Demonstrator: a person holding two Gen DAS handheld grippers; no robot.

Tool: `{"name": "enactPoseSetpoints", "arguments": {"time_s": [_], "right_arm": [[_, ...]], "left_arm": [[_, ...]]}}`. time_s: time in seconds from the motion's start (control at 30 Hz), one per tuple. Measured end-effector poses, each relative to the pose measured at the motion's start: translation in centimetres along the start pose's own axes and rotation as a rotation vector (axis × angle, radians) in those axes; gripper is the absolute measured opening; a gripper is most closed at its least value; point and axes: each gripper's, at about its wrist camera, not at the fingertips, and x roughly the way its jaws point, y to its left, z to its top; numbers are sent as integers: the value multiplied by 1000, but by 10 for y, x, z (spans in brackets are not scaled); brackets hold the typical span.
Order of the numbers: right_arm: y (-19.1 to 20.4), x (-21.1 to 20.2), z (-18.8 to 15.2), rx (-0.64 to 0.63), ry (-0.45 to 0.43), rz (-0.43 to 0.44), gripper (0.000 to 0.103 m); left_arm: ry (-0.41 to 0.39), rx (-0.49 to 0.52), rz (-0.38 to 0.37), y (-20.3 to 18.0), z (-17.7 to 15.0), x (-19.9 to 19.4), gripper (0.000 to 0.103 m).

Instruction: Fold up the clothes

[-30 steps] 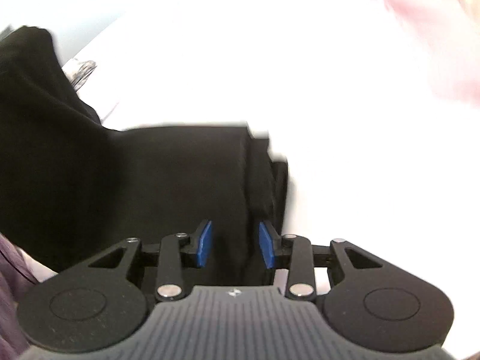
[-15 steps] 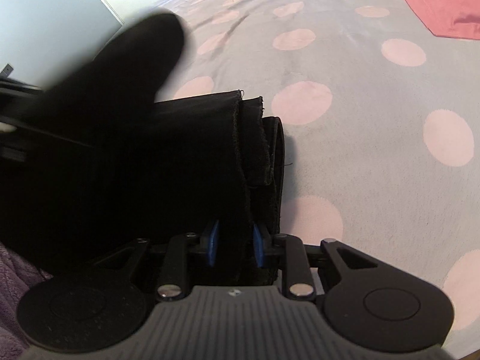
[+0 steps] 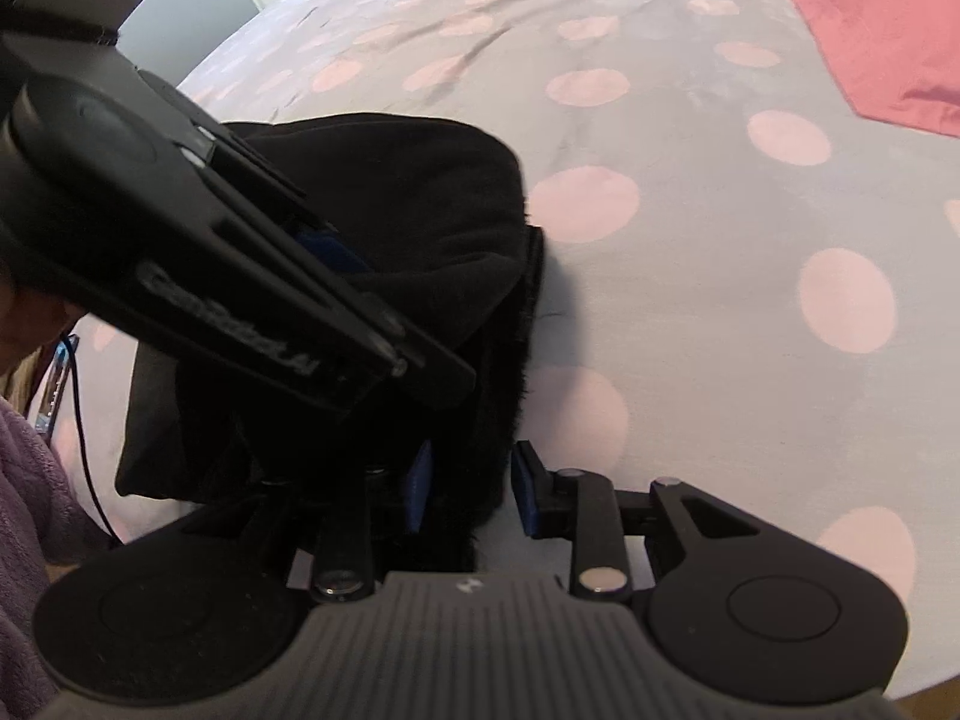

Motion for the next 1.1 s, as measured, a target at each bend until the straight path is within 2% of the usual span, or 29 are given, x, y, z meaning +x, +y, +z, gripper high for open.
{"name": "enactPoseSetpoints", "arguments": {"time_s": [0.07, 0.17, 0.3, 0.37, 0.4, 0.5, 0.6, 0.7, 0.8, 0.87, 1.0, 1.1], "right_arm": [[0, -6, -2, -4, -9, -18, 33], [4, -20, -5, -28, -32, -63, 33], [12, -50, -2, -44, -120, -106, 32], [20, -67, 1, -54, -181, -87, 25], [25, -74, 3, -63, -208, -70, 22], [48, -86, 8, -130, -275, -14, 22], [78, -89, 12, -221, -295, 39, 23], [103, -86, 16, -295, -258, 38, 23], [112, -75, 18, -333, -189, -17, 23], [108, -61, 20, -316, -146, -30, 23], [87, -37, 6, -280, -75, -37, 23], [79, -20, -2, -275, -60, -38, 23]], "left_arm": [[-26, -11, -17, 3, -1, -5, 49], [-87, -69, -100, 13, -9, -19, 49], [-187, -107, -215, 21, -22, -47, 46], [-240, -96, -238, 21, -28, -65, 46], [-261, -81, -223, 23, -32, -75, 46], [-318, -52, -140, 34, -44, -102, 46], [-359, -83, -60, 59, -59, -121, 44], [-400, -146, -2, 92, -76, -128, 43], [-408, -196, 44, 119, -87, -113, 34], [-413, -230, 40, 136, -95, -100, 33], [-434, -250, 0, 161, -104, -84, 21], [-434, -218, 30, 167, -100, -70, 13]]}}
